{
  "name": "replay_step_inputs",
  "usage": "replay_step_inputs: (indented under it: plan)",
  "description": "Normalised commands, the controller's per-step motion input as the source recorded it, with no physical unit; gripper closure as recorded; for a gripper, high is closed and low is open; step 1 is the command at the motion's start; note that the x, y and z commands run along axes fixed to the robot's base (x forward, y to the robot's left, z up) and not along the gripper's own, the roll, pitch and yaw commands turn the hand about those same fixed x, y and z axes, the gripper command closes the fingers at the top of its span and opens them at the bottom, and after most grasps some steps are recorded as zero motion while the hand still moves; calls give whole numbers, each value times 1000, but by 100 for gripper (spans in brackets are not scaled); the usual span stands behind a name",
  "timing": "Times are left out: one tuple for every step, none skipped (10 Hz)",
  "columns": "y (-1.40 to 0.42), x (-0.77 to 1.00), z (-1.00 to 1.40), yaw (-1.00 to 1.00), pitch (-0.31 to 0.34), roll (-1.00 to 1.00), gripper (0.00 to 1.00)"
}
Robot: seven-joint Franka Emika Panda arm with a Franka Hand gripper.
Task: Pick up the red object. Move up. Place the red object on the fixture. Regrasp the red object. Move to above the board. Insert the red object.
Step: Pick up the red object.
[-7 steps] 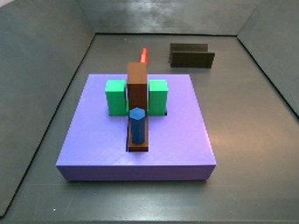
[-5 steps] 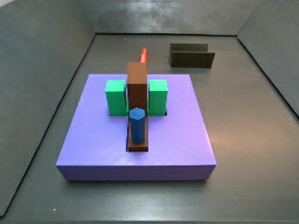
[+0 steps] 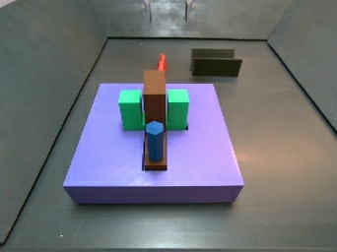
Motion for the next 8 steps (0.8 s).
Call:
replay_step_inputs:
  plan:
    - [-114,0,-880,-183,-113,-27,0]
    - [-126,0,-854,-163,-116,-53,0]
    - [-149,0,-820,-149,-100,-74,0]
    - [-166,0,-774,-100,-84,-93,0]
    - [-166,0,-723,-46,-77,-96,0]
    - [-106,0,-694,-46,-51,-66,0]
    - [-63,0,-651,-54,-23,-20,0]
    - [-23,0,-526,-54,0,0,0]
